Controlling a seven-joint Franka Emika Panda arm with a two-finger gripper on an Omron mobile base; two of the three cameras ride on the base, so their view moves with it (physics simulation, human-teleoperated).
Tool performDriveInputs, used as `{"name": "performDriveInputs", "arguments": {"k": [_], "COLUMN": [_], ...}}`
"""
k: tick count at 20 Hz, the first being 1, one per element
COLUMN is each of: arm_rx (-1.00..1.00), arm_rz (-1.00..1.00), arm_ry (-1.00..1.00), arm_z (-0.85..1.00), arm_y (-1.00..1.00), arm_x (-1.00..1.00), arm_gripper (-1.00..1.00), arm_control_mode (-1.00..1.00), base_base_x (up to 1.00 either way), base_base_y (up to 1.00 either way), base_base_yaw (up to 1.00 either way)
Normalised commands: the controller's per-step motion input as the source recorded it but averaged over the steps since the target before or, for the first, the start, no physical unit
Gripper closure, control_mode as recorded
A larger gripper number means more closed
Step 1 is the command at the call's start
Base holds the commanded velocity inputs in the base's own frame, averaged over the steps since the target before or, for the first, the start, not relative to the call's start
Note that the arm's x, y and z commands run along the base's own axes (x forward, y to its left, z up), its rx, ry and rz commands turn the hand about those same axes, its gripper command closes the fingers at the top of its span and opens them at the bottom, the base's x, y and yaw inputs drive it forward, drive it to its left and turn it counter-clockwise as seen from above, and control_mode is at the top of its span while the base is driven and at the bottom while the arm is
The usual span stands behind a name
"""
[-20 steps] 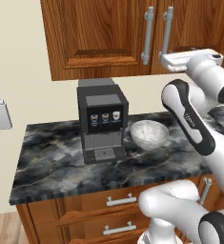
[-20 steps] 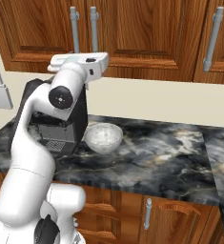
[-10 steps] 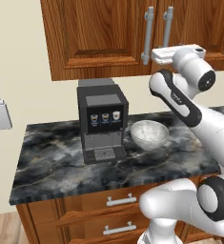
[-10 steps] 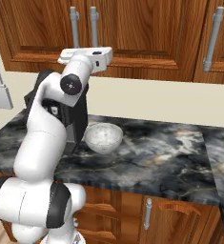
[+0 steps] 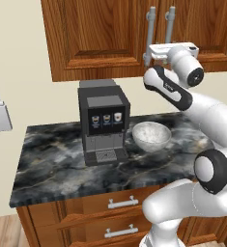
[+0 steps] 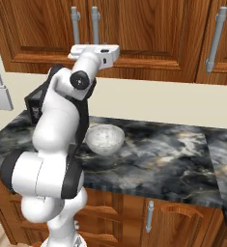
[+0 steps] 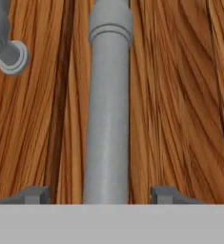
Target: Open the cabinet. Pick the apple and peach from the cabinet and place them into the bowl. Then close the cabinet.
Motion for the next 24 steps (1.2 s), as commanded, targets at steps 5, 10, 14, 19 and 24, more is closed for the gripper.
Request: {"name": "performDriveInputs", "arguments": {"k": [5,10,14,19,24], "arm_rx": [0.00,0.00,0.00,0.00,0.00], "arm_rz": [0.13,0.09,0.00,0.00,0.00], "arm_ry": [0.10,0.10,0.00,0.00,0.00], "arm_z": [-0.30,-0.25,0.00,0.05,0.24], "arm_y": [-0.29,-0.08,0.00,0.00,-0.05], "arm_x": [1.00,0.80,0.00,0.00,-0.08], "arm_gripper": [-1.00,1.00,1.00,1.00,1.00], "arm_control_mode": [-1.00,-1.00,-1.00,-1.00,-1.00], "base_base_x": [0.00,0.00,0.00,0.00,0.00], "base_base_y": [0.00,0.00,0.00,0.00,0.00], "base_base_yaw": [0.00,0.00,0.00,0.00,0.00]}}
